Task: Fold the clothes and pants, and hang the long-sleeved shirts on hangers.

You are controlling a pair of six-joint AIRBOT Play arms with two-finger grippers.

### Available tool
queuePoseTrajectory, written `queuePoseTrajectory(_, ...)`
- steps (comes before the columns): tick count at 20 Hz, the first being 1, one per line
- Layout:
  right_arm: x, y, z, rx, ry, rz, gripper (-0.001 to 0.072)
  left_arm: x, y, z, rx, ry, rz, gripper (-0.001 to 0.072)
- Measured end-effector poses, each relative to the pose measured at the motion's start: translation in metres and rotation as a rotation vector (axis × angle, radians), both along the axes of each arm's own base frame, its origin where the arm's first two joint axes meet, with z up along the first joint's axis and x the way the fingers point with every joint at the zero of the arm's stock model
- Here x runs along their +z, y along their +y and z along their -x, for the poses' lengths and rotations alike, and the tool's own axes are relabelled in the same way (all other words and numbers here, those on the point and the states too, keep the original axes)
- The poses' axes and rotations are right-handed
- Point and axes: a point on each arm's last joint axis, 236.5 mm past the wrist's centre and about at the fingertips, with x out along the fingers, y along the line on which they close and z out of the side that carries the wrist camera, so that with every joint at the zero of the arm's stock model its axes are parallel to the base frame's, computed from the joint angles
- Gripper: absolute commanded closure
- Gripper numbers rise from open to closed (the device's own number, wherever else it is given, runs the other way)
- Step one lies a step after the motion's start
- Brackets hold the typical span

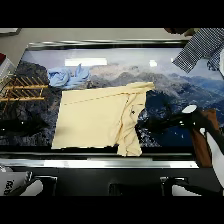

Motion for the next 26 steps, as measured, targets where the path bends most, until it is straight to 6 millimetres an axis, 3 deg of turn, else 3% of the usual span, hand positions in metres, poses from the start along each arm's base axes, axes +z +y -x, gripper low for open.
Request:
queuePoseTrajectory(5,-0.022,0.029,0.025,0.037,0.015,0.000,0.0244,-0.004,-0.001,0.016,-0.015,0.001,-0.018,0.0264)
queuePoseTrajectory(8,-0.025,0.034,0.025,0.024,0.002,0.000,0.0334,-0.004,0.005,0.021,-0.007,-0.001,-0.038,0.0264)
queuePoseTrajectory(9,-0.026,0.035,0.023,0.016,-0.004,0.000,0.0397,-0.006,0.008,0.024,0.003,0.005,-0.040,0.0264)
queuePoseTrajectory(11,-0.027,0.036,0.020,0.006,-0.014,0.002,0.0430,-0.011,0.013,0.032,0.026,0.024,-0.038,0.0264)
queuePoseTrajectory(12,-0.027,0.036,0.019,0.004,-0.018,0.001,0.0482,-0.015,0.013,0.036,0.034,0.036,-0.031,0.0264)
queuePoseTrajectory(14,-0.028,0.036,0.019,0.006,-0.024,0.005,0.0686,-0.026,0.010,0.048,0.034,0.068,-0.017,0.0264)
queuePoseTrajectory(19,-0.023,0.042,0.017,-0.007,-0.023,-0.026,0.0686,-0.049,-0.003,0.074,0.029,0.142,0.022,0.0264)
queuePoseTrajectory(26,-0.017,0.048,0.015,-0.031,-0.013,-0.062,0.0685,-0.060,-0.004,0.078,0.038,0.158,0.024,0.0264)
